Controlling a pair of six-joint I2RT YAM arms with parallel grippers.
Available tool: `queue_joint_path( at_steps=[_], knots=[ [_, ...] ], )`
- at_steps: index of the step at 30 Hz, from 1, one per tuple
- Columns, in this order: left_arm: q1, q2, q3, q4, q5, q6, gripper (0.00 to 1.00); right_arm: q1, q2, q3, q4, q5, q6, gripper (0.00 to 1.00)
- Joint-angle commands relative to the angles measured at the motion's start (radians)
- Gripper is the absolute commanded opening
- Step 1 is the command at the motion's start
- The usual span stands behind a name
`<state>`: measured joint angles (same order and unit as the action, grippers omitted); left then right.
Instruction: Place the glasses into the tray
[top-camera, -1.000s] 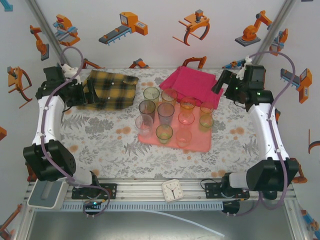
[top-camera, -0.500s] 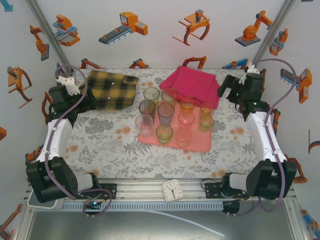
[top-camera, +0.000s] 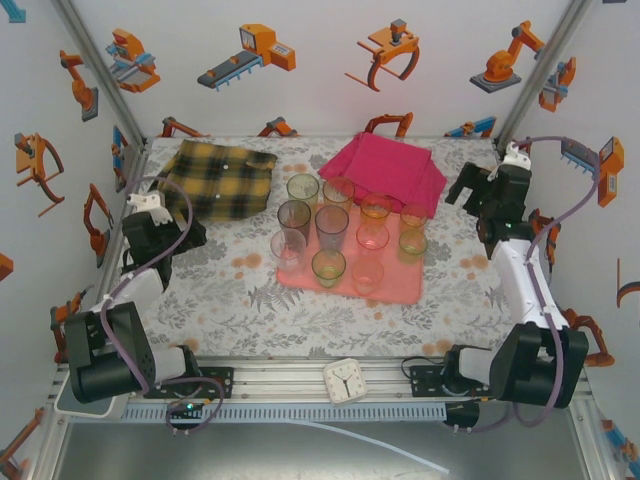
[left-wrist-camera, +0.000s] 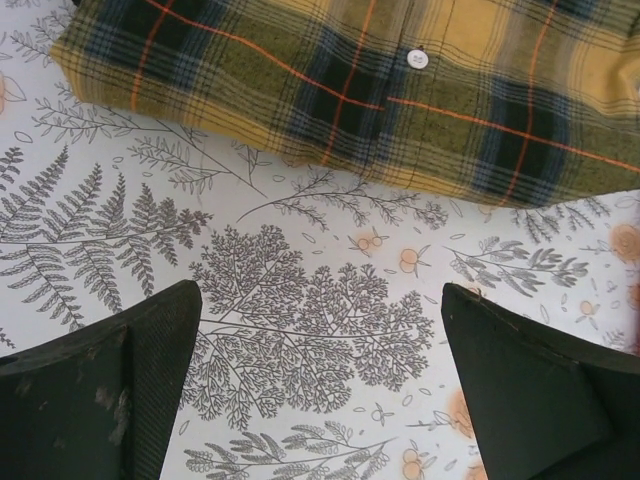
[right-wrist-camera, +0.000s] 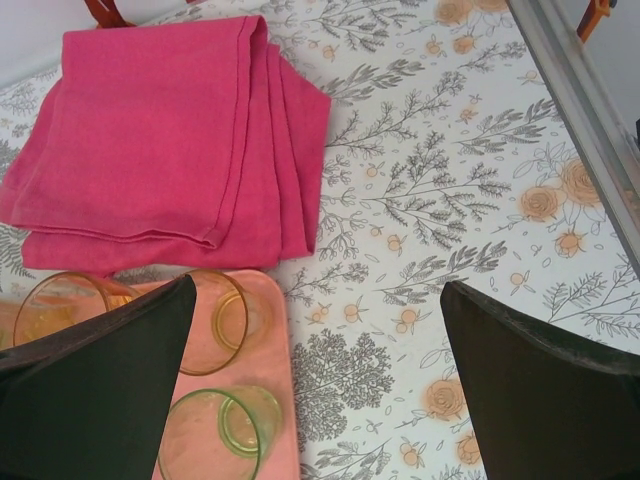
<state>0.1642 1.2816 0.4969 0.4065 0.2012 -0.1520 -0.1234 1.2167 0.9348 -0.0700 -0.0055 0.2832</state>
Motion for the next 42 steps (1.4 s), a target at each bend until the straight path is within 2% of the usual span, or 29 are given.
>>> queue_joint_path(
  at_steps=[1,3,10,14,17,22,28,30,33,35,38,42],
  knots=[
    [0.0,0.011,-0.044,0.217,0.003,-0.027,0.97,-0.009,-0.049,-0.02,0.076,0.012,-0.038,1.0],
    [-0.005,0.033,-0.079,0.312,0.035,-0.029,0.97,-0.012,-0.058,-0.033,0.08,0.023,-0.058,1.0],
    [-0.014,-0.002,-0.165,0.375,0.046,0.012,0.97,-0.019,-0.11,-0.133,0.165,0.048,-0.09,0.99],
    [-0.009,0.057,-0.2,0.445,0.0,0.009,0.97,-0.021,-0.124,-0.215,0.246,0.119,-0.116,1.0],
    [-0.022,0.092,-0.184,0.461,-0.017,0.005,0.97,-0.024,-0.123,-0.255,0.283,0.105,-0.144,1.0],
    [-0.035,0.203,-0.25,0.696,0.008,0.017,0.97,-0.025,-0.11,-0.319,0.371,0.113,-0.144,1.0],
    [-0.061,0.233,-0.249,0.704,-0.029,0.039,0.97,-0.025,-0.127,-0.45,0.528,0.169,-0.151,0.99],
    [-0.062,0.295,-0.25,0.796,-0.029,0.03,0.97,-0.025,-0.133,-0.486,0.562,0.164,-0.154,0.99],
    [-0.064,0.246,-0.229,0.669,-0.037,0.04,0.97,-0.025,-0.129,-0.517,0.584,0.151,-0.155,0.99],
    [-0.066,0.272,-0.224,0.706,-0.032,0.04,0.97,-0.025,-0.117,-0.533,0.606,0.145,-0.158,0.99],
    [-0.068,0.252,-0.204,0.634,-0.029,0.048,0.97,-0.027,-0.077,-0.561,0.65,0.13,-0.155,0.99],
    [-0.07,0.261,-0.203,0.645,-0.028,0.049,0.97,-0.027,-0.016,-0.598,0.711,0.108,-0.108,0.99]
  ],
)
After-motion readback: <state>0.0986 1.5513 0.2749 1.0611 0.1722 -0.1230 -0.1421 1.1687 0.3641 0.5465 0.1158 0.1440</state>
